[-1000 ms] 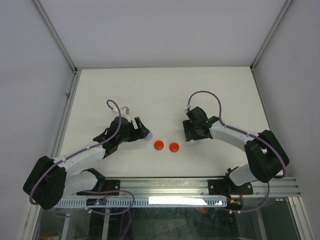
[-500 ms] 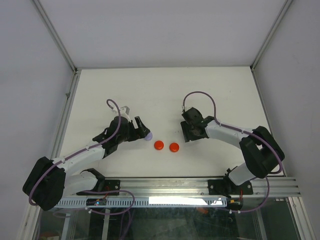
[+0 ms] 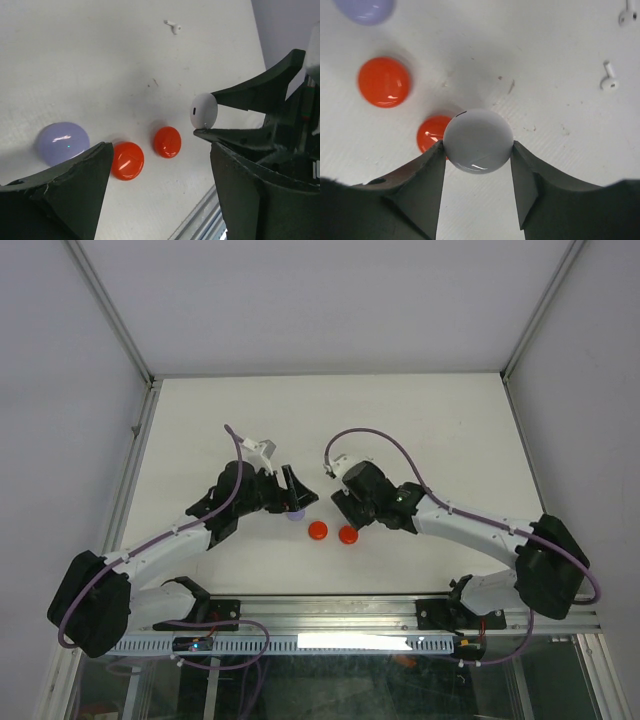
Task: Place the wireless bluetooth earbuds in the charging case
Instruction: Pick up the charging case at the center of the board.
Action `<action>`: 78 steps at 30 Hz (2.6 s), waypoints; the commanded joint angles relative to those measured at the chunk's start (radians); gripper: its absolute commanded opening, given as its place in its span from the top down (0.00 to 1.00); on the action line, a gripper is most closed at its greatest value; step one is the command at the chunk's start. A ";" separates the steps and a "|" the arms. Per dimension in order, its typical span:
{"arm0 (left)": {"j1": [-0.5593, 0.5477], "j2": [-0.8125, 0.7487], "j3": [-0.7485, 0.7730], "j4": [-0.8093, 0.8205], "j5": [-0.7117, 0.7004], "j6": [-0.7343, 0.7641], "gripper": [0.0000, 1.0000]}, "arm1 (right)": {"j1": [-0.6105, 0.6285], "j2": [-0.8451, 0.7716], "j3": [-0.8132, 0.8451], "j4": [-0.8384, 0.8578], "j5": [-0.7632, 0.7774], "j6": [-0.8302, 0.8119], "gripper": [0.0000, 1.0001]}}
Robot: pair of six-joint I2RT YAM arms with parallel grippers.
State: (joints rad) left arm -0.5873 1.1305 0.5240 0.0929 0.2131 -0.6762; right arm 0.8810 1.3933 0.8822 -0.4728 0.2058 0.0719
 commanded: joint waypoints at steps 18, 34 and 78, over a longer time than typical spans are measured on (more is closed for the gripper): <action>0.006 0.080 0.144 0.078 0.581 0.102 0.30 | 0.243 -0.350 -0.016 0.122 -0.216 -0.704 0.51; -0.022 0.108 0.153 0.079 0.670 0.101 0.40 | 0.281 -0.292 0.038 0.074 -0.198 -0.827 0.51; -0.072 -0.059 -0.049 0.291 0.408 0.306 1.00 | 0.220 -0.372 0.031 0.078 -0.293 -0.691 0.18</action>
State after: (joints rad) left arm -0.6491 1.1511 0.5488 0.1925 0.7254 -0.4332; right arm 1.1656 1.0603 0.8810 -0.4385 0.0109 -0.7284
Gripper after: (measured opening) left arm 0.244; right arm 0.811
